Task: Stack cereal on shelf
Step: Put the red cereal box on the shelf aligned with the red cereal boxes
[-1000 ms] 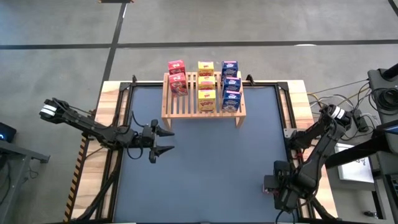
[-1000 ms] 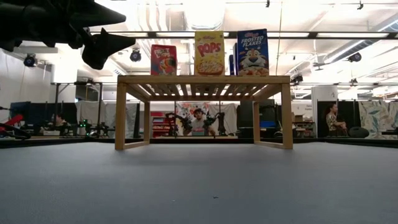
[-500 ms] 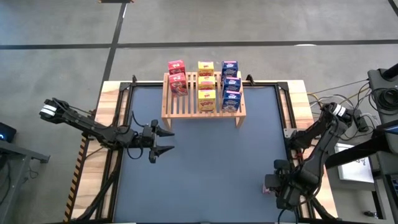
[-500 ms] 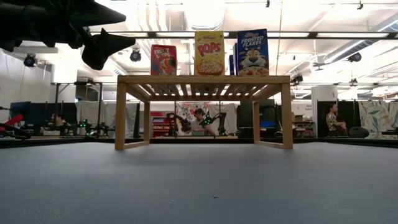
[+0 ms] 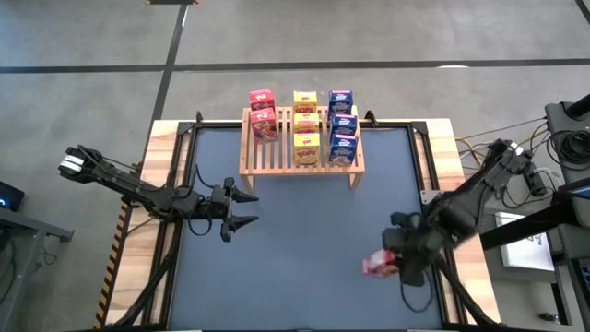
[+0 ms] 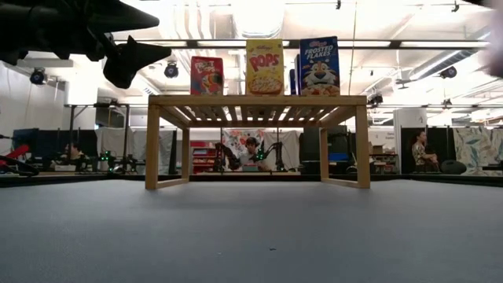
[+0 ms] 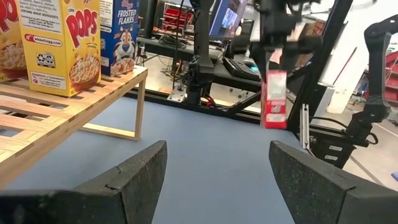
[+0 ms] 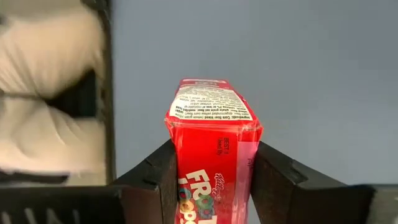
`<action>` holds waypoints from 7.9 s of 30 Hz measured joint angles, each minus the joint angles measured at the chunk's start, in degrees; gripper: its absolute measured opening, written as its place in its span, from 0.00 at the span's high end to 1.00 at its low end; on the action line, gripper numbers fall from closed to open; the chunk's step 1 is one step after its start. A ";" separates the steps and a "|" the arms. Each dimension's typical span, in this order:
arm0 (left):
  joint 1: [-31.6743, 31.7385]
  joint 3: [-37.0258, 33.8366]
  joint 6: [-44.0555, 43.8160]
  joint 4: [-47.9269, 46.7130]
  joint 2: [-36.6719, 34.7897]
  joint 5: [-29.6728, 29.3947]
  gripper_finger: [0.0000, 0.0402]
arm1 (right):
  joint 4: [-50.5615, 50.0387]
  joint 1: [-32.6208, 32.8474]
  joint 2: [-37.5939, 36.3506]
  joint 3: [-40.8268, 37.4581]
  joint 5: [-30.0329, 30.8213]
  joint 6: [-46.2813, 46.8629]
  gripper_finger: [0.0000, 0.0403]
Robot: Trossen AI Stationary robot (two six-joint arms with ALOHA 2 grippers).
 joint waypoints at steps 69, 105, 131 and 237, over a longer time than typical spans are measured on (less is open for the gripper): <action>0.32 40.67 11.51 -48.66 5.62 -13.62 0.21 | -10.10 -47.06 38.43 67.31 -17.11 -65.53 0.63; 7.54 47.53 7.92 -51.01 13.55 -7.38 0.06 | -9.81 -45.29 41.60 67.09 -17.07 -63.87 0.64; 7.58 53.20 7.99 -58.78 18.94 -5.57 0.42 | -8.93 -45.18 41.49 67.11 -16.81 -63.61 0.64; 49.93 6.65 12.62 12.20 13.14 42.95 0.50 | 30.70 -33.45 -9.24 9.21 -4.57 -64.90 0.42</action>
